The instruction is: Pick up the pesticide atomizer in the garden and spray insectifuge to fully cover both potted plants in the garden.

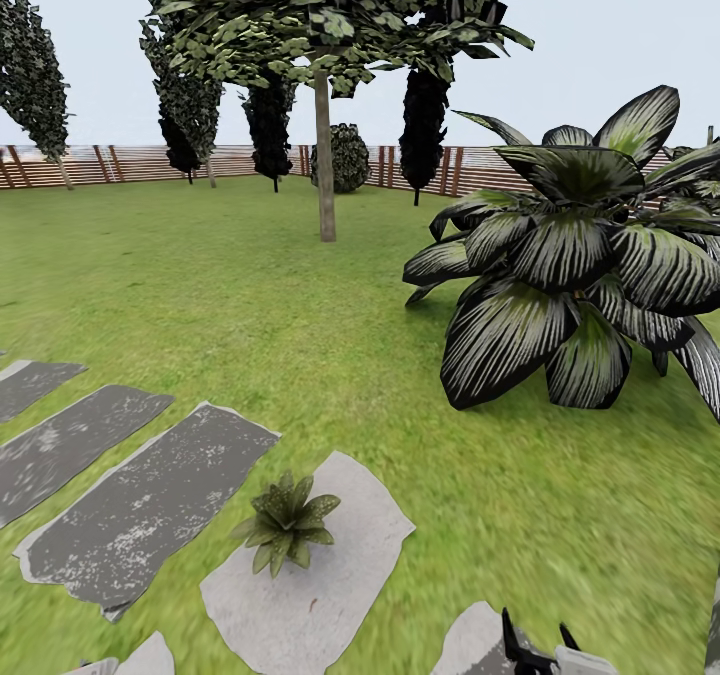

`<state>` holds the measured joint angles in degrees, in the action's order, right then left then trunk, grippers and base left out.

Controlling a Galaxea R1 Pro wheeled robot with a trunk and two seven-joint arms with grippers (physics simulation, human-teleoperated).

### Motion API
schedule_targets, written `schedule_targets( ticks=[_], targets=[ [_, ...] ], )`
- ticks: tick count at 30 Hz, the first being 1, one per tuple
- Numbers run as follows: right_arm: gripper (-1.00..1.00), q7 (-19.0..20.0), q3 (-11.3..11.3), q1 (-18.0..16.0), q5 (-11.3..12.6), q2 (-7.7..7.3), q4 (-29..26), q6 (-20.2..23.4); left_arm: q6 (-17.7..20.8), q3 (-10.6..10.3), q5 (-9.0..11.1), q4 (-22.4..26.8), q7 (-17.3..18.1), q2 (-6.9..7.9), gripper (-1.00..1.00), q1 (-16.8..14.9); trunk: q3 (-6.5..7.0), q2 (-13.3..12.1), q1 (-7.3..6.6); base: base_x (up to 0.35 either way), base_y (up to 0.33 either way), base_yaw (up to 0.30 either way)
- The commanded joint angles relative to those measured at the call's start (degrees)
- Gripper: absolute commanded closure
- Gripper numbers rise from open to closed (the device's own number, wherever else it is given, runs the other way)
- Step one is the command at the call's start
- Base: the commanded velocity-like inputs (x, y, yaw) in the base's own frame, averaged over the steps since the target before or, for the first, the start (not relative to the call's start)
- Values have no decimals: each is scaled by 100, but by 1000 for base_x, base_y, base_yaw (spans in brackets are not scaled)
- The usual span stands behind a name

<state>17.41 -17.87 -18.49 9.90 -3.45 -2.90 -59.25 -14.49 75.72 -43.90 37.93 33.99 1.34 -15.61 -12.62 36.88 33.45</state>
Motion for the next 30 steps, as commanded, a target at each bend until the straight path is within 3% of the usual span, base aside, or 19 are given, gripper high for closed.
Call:
schedule_targets(
  ticks=[1, 20, 30],
  targets=[
    [-100, 60, -8, -5, 59, 4, 14, -10, -45, 38, -66, 4, 11, -2, 100, -12, -9, 8, 2, 0, 0, 0],
    [-100, 67, 3, -5, 48, 20, 35, -8, -44, 44, -75, -186, 8, -43, 100, -1, -9, 8, 2, 0, 0, 0],
    [-100, 69, 3, -5, 48, 20, 35, -8, -36, 58, -75, -1493, 3, -39, 100, 139, -9, 8, 2, 0, 0, 0]
  ],
)
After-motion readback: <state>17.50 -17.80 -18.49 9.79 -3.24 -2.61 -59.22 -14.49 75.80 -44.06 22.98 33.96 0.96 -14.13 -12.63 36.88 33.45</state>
